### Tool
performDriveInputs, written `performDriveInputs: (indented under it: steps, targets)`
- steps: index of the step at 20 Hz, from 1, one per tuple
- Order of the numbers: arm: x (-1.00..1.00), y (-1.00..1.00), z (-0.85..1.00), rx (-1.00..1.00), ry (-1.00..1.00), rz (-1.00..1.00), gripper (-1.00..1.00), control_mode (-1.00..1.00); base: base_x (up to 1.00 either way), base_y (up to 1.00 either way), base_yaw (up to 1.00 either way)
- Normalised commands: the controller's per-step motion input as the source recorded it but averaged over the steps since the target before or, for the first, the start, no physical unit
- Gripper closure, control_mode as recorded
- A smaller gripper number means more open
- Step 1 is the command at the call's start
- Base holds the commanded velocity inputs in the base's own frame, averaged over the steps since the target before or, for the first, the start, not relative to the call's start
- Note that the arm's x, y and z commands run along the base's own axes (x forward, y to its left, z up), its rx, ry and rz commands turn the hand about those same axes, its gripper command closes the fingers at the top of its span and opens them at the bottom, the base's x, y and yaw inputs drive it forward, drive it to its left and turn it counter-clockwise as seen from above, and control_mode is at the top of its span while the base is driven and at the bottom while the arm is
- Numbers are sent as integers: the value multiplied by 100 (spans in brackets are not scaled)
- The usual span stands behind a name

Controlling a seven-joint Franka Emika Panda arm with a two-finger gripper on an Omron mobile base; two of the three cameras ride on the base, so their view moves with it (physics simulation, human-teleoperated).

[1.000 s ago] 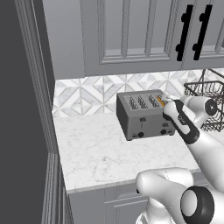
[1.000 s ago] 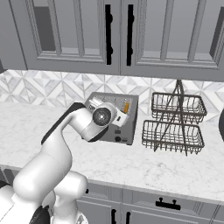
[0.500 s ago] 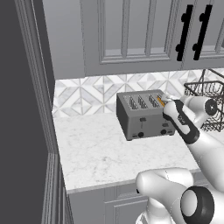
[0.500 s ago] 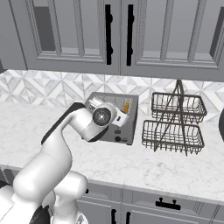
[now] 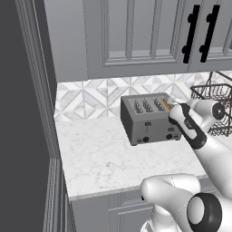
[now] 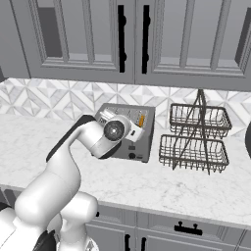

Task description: Start the toaster. Once the lever pops up, take the bread to the plate on the dining counter.

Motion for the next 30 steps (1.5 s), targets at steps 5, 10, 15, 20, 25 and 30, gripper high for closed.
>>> performDriveInputs:
  steps: [5,10,15,20,25,30]
  targets:
    - [0,0,0,0,0,0,-100,-100,0,0,0]
    - [0,0,0,0,0,0,-100,-100,0,0,0]
    - [0,0,0,0,0,0,-100,-100,0,0,0]
    - [0,0,0,0,0,0,-100,-100,0,0,0]
    - [0,0,0,0,0,0,-100,-100,0,0,0]
    - [0,0,0,0,0,0,-100,-100,0,0,0]
